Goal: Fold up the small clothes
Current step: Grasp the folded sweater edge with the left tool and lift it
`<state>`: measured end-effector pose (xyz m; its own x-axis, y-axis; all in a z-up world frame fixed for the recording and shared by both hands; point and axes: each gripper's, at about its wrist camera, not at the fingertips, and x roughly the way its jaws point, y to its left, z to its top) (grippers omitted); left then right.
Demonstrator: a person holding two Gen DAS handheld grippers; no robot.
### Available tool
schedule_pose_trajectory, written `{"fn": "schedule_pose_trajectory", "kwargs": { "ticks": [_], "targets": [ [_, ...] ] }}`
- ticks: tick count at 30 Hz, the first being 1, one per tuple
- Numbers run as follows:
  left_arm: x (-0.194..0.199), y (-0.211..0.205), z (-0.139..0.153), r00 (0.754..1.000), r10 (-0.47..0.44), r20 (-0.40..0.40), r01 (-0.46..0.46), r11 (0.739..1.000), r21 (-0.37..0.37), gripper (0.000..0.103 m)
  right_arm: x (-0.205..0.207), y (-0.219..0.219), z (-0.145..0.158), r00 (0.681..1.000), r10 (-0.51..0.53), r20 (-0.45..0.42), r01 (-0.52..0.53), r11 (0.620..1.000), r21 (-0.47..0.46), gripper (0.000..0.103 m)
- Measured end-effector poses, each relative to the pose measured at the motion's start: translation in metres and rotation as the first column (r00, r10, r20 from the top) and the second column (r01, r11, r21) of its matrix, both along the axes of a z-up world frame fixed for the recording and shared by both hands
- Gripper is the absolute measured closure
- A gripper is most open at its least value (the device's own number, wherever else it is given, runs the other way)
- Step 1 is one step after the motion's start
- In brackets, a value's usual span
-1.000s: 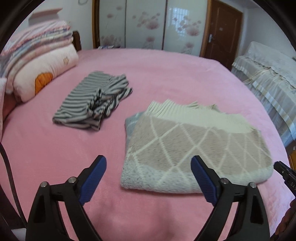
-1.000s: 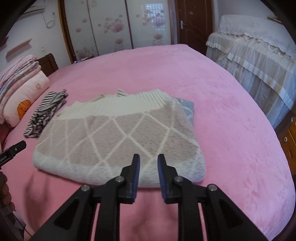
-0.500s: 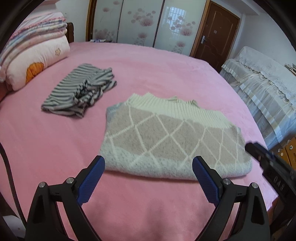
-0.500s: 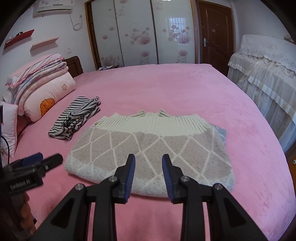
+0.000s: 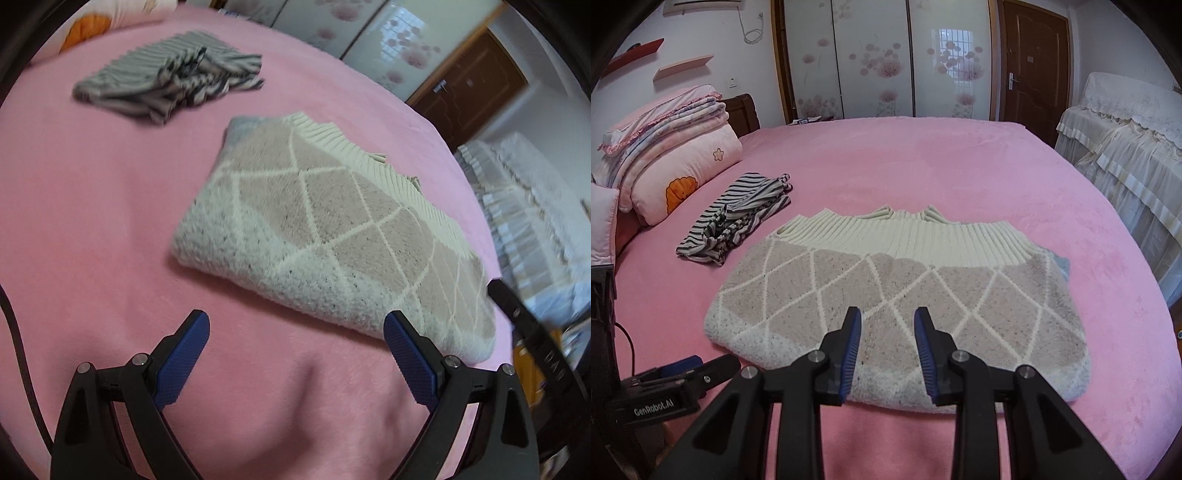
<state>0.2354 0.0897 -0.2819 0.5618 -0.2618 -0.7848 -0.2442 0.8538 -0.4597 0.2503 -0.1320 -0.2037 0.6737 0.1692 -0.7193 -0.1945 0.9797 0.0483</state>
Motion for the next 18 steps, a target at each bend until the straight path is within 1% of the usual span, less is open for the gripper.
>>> {"fn": "schedule_pose_trajectory", "kwargs": {
  "ticks": [5, 8, 15, 18],
  "targets": [
    [0.009, 0.004, -0.02, 1.0, 0.03, -0.005, -0.031, 0.991, -0.131, 0.009, 0.004, 0.004, -0.014, 1.0, 0.005, -0.025, -0.005, 1.0, -0.002, 0.073],
    [0.017, 0.006, -0.033, 0.999, 0.052, -0.005, -0.052, 0.975, -0.214, 0.009, 0.006, 0.006, -0.019, 0.999, 0.01, -0.033, -0.01, 1.0, -0.002, 0.073],
    [0.035, 0.014, -0.056, 0.994, 0.108, 0.033, -0.091, 0.942, -0.323, 0.009, 0.007, 0.012, -0.029, 0.999, 0.018, -0.045, -0.018, 1.0, 0.003, 0.073],
    [0.045, 0.018, -0.064, 0.989, 0.136, 0.052, -0.109, 0.931, -0.349, 0.009, 0.01, 0.013, -0.033, 0.998, 0.018, -0.055, -0.017, 1.0, 0.009, 0.073]
  ]
}}
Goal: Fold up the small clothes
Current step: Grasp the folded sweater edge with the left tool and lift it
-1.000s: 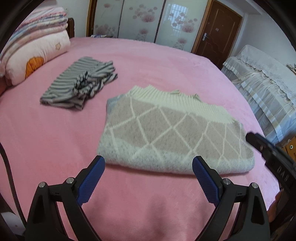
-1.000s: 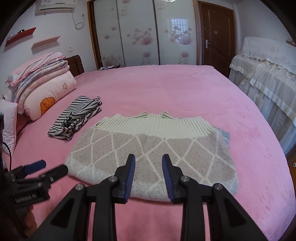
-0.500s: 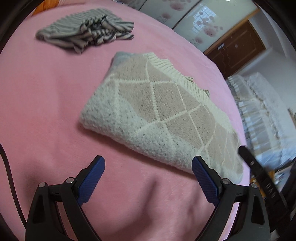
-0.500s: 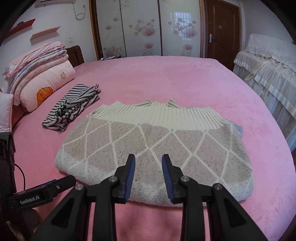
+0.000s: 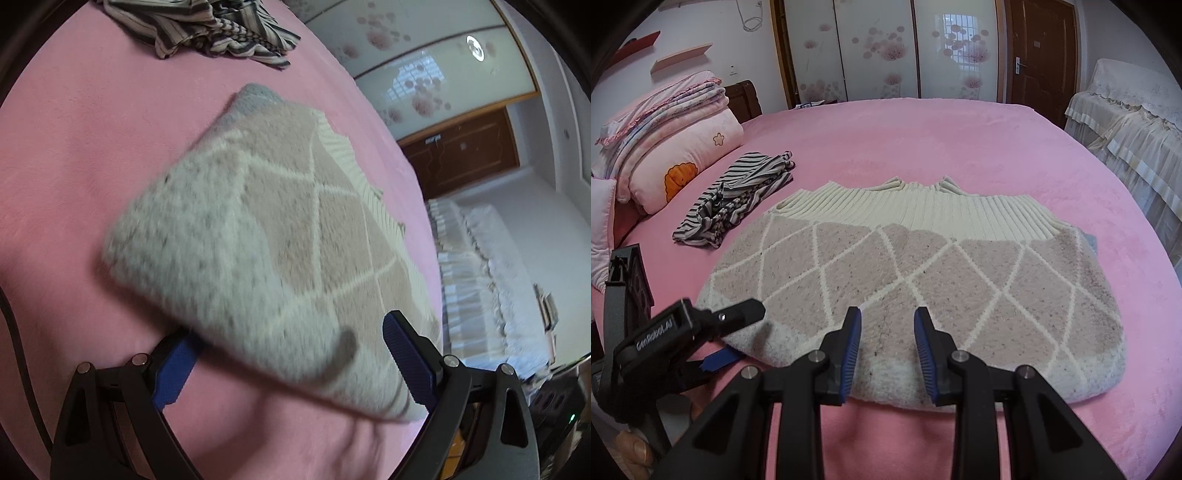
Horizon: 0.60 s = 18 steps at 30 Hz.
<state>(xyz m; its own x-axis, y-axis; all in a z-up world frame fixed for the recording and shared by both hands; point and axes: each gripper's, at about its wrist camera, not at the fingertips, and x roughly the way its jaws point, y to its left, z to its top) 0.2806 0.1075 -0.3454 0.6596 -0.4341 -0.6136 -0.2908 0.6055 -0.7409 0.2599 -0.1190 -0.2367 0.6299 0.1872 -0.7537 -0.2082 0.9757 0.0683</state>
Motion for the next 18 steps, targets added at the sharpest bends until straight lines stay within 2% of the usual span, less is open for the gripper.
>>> {"fn": "schedule_pose_trajectory", "kwargs": {
  "ticks": [8, 10, 12, 14, 15, 16, 18],
  "targets": [
    [0.025, 0.003, -0.004, 0.998, 0.042, 0.046, -0.042, 0.999, -0.001, 0.01, 0.005, 0.001, -0.005, 1.0, 0.0, -0.004, 0.0, 1.0, -0.004, 0.073],
    [0.031, 0.005, -0.004, 0.997, 0.052, 0.056, -0.052, 0.999, -0.001, 0.017, 0.007, 0.001, -0.006, 1.0, -0.001, -0.004, 0.001, 1.0, -0.01, 0.073],
    [0.035, 0.008, -0.005, 0.997, 0.055, 0.055, -0.054, 0.998, -0.016, 0.02, 0.009, 0.0, -0.007, 1.0, -0.003, -0.005, 0.003, 1.0, -0.013, 0.073],
    [0.039, 0.009, -0.006, 0.997, 0.056, 0.051, -0.056, 0.998, -0.019, 0.026, 0.011, -0.001, -0.007, 1.0, -0.008, -0.004, 0.008, 1.0, -0.009, 0.073],
    [0.038, 0.017, -0.006, 0.997, 0.053, 0.049, -0.052, 0.999, -0.012, 0.034, 0.011, -0.002, -0.007, 1.0, -0.01, -0.003, 0.01, 1.0, -0.007, 0.073],
    [0.039, 0.019, -0.006, 0.998, 0.041, 0.037, -0.041, 0.999, 0.014, 0.047, 0.011, -0.002, -0.007, 1.0, -0.012, -0.003, 0.012, 1.0, -0.006, 0.073],
    [0.041, 0.022, -0.005, 1.0, 0.008, 0.022, -0.009, 0.999, 0.043, 0.062, 0.012, -0.003, -0.008, 1.0, -0.014, -0.005, 0.014, 1.0, -0.001, 0.073]
  ]
}}
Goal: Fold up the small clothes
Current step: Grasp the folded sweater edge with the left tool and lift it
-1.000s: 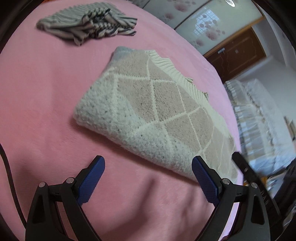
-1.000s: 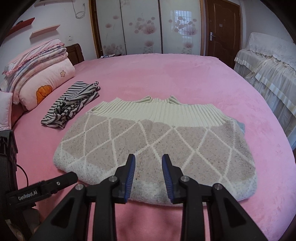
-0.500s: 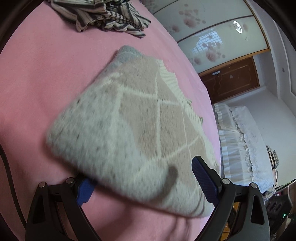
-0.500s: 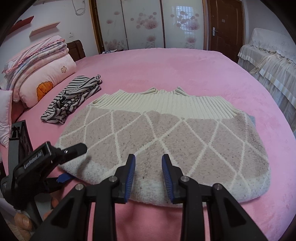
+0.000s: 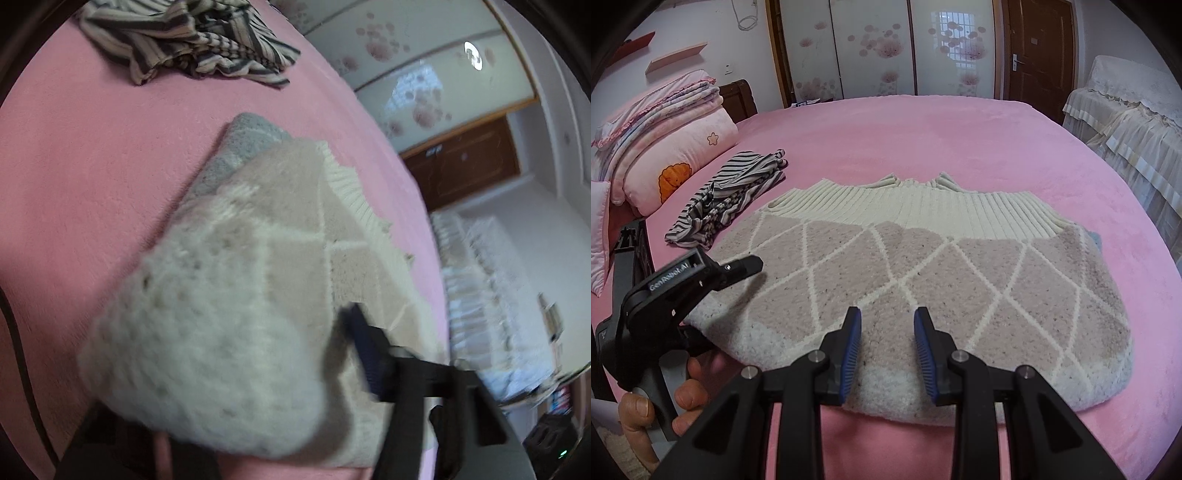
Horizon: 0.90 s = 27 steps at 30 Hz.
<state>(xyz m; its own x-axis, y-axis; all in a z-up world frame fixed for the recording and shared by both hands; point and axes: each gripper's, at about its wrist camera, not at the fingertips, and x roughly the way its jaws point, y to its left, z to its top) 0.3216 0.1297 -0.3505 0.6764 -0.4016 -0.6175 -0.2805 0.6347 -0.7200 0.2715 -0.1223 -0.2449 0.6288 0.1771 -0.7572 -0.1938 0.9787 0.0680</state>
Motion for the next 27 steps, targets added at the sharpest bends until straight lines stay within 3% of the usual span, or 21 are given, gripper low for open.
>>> {"fn": "schedule_pose_trajectory", "kwargs": {
  "ticks": [3, 7, 19, 27],
  "targets": [
    [-0.001, 0.004, 0.005, 1.0, -0.015, -0.002, 0.015, 1.0, -0.002, 0.072, 0.0, 0.0, -0.001, 1.0, 0.0, -0.005, 0.0, 1.0, 0.005, 0.074],
    [-0.003, -0.001, 0.019, 0.999, -0.037, -0.004, 0.037, 0.997, 0.066, 0.075, 0.0, 0.001, -0.002, 1.0, 0.003, -0.011, -0.003, 1.0, 0.012, 0.079],
    [-0.013, -0.015, 0.056, 0.997, -0.063, 0.034, 0.056, 0.98, 0.189, 0.077, 0.004, -0.009, 0.006, 1.0, -0.006, 0.0, 0.006, 1.0, 0.019, 0.09],
    [-0.015, -0.03, 0.084, 0.993, -0.094, 0.07, 0.072, 0.961, 0.266, 0.078, 0.036, -0.025, 0.009, 1.0, -0.03, 0.004, 0.03, 0.999, 0.013, 0.096]
  ]
}}
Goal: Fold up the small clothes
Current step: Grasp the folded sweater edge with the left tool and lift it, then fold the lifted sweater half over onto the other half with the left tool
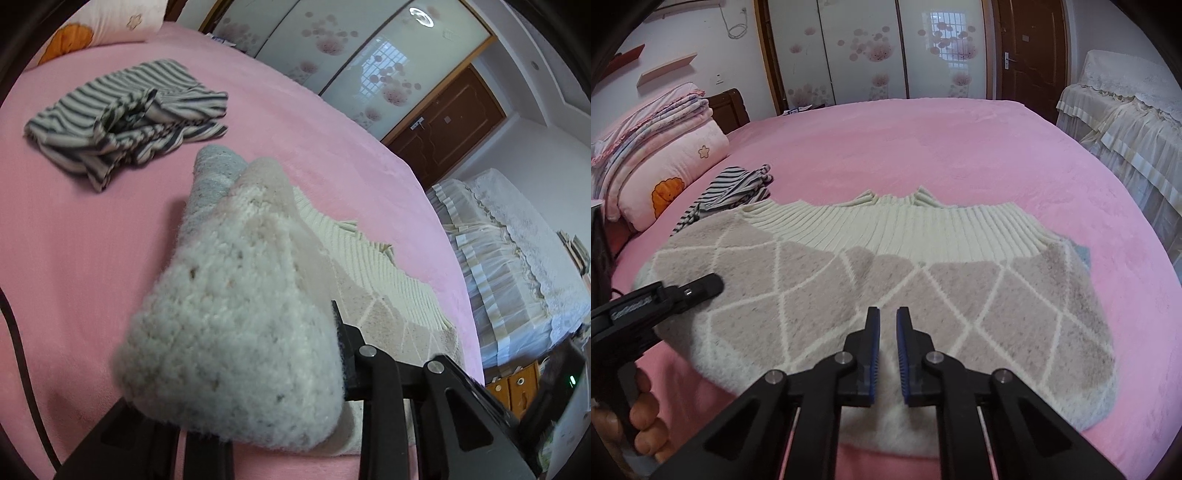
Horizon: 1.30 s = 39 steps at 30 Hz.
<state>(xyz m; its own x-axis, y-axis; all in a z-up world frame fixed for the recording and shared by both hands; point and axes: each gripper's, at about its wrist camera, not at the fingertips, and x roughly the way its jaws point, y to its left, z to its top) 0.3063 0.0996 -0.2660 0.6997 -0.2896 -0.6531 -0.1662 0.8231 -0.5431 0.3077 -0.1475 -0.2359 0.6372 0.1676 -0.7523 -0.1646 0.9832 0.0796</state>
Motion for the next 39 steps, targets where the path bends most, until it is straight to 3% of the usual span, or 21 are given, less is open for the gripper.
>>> {"fn": "schedule_pose_trajectory", "kwargs": {
  "ticks": [7, 17, 24, 30, 33, 39],
  "targets": [
    [0.0, -0.01, 0.015, 1.0, -0.009, 0.012, 0.008, 0.999, 0.036, 0.078, 0.031, 0.013, -0.012, 1.0, 0.017, -0.022, -0.017, 0.999, 0.029, 0.099],
    [-0.004, -0.036, 0.042, 0.994, -0.067, 0.089, 0.06, 0.995, 0.082, 0.078, 0.037, 0.033, -0.047, 0.994, 0.08, -0.073, -0.081, 0.997, -0.009, 0.1],
    [-0.001, -0.077, 0.066, 0.98, -0.14, 0.139, 0.12, 0.982, 0.145, 0.078, 0.029, 0.017, -0.049, 0.996, 0.064, -0.069, -0.058, 0.995, 0.082, 0.1],
    [0.0, -0.109, 0.082, 0.971, -0.179, 0.156, 0.147, 0.969, 0.198, 0.078, 0.013, -0.009, -0.039, 0.998, 0.033, -0.059, -0.019, 0.975, 0.221, 0.101],
    [0.001, -0.124, 0.084, 0.971, -0.195, 0.141, 0.164, 0.964, 0.208, 0.078, 0.009, -0.006, -0.048, 0.995, 0.056, -0.086, -0.036, 0.975, 0.221, 0.101],
    [0.004, -0.162, 0.09, 0.963, -0.232, 0.136, 0.19, 0.945, 0.268, 0.078, 0.004, -0.037, -0.047, 0.992, 0.04, -0.12, 0.008, 0.928, 0.371, 0.101]
  ]
}}
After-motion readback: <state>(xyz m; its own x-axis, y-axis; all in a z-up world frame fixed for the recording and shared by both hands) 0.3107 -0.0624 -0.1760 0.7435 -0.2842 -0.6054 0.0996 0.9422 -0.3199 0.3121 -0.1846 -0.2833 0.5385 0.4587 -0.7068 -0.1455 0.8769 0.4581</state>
